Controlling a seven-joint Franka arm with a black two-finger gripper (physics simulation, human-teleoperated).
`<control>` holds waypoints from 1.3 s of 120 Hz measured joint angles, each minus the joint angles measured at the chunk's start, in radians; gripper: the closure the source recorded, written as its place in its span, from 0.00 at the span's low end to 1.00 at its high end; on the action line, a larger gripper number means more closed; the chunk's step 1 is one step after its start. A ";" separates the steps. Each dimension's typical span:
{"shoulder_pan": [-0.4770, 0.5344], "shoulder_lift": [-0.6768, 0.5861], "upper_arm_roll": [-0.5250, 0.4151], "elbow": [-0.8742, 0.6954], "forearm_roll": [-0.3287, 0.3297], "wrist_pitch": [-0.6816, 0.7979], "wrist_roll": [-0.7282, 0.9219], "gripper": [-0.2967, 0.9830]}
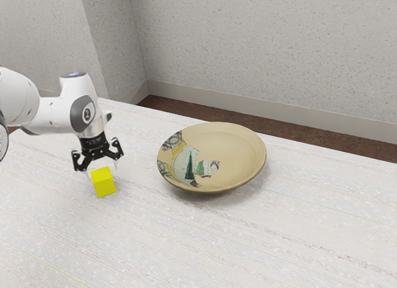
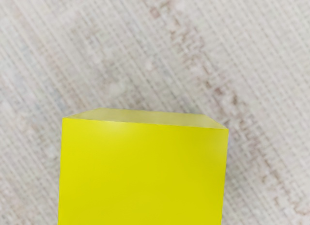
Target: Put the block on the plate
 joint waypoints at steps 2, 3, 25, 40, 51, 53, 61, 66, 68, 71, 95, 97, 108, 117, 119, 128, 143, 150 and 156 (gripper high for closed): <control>0.000 0.002 0.000 0.000 -0.001 0.003 -0.005 0.23; 0.000 0.002 0.000 0.000 -0.002 0.005 -0.008 0.23; 0.006 0.020 0.003 -0.003 -0.027 0.026 -0.052 0.23; 0.010 0.029 0.004 -0.002 -0.043 0.032 -0.072 0.23; 0.014 0.045 0.005 -0.001 -0.052 0.037 -0.082 0.23; 0.015 0.049 0.005 0.000 -0.057 0.039 -0.083 0.23; 0.018 0.059 0.005 0.000 -0.073 0.045 -0.086 0.23; 0.018 0.061 0.005 0.000 -0.080 0.048 -0.088 0.23; 0.018 0.062 0.005 0.000 -0.082 0.048 -0.089 0.23; 0.018 0.063 0.005 0.000 -0.084 0.050 -0.090 0.23; 0.018 0.067 0.005 -0.001 -0.095 0.056 -0.096 0.24; 0.018 0.067 0.005 -0.001 -0.095 0.056 -0.096 0.25; 0.020 0.072 0.005 -0.001 -0.098 0.057 -0.098 0.26; 0.021 0.074 0.005 -0.001 -0.104 0.058 -0.099 0.30; 0.021 0.075 0.005 -0.001 -0.105 0.058 -0.100 0.30; 0.022 0.076 0.005 -0.001 -0.108 0.059 -0.101 0.33; 0.022 0.076 0.006 -0.001 -0.111 0.059 -0.102 0.38; 0.022 0.076 0.006 -0.001 -0.111 0.059 -0.103 0.40; 0.022 0.076 0.006 -0.001 -0.111 0.059 -0.104 0.40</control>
